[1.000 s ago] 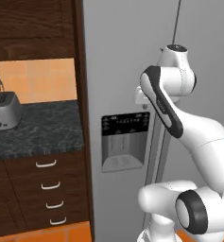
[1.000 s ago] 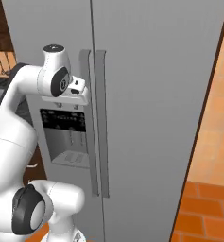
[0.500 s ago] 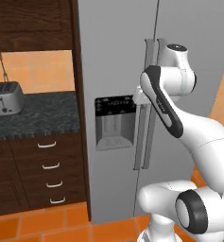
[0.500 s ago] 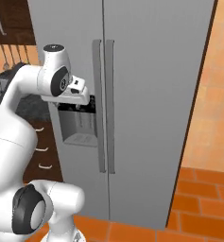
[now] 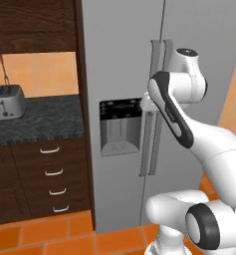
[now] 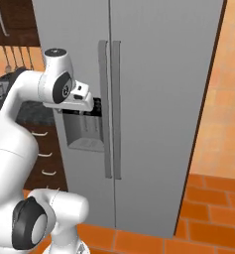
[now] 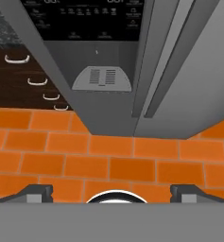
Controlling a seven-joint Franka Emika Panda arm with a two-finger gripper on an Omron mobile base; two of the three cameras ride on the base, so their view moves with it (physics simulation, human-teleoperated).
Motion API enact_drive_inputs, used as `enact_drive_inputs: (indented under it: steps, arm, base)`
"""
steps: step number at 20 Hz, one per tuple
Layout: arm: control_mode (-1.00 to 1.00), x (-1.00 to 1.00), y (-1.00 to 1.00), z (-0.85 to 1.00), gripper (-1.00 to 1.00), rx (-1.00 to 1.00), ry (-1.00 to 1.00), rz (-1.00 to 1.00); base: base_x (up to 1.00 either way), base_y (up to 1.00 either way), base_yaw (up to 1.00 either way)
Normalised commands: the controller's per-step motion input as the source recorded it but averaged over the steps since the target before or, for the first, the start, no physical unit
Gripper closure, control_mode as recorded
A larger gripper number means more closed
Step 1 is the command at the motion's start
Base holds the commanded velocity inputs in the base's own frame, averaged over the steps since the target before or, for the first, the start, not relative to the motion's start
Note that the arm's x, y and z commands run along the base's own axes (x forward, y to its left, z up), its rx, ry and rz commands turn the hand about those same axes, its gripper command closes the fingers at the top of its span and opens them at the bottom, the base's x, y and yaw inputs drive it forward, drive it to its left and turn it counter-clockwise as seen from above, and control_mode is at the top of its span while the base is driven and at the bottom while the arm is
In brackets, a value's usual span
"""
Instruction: Take the strawberry from the fridge and place it on top of the pancake, located on the dining counter.
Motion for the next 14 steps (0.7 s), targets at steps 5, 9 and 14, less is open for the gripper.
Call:
enact_drive_inputs:
  steps: [5,9,14]
  arm:
    - [1.00,0.00,0.00,0.00,-1.00,0.00,0.00,0.00]
    - [1.00,0.00,0.00,0.00,-1.00,0.00,0.00,0.00]
    - [1.00,0.00,0.00,0.00,-1.00,0.00,0.00,0.00]
  base:
    - [-0.20,-0.54,-0.07]
    - [-0.03,-0.61,-0.03]
    - [0.00,-0.35,0.00]
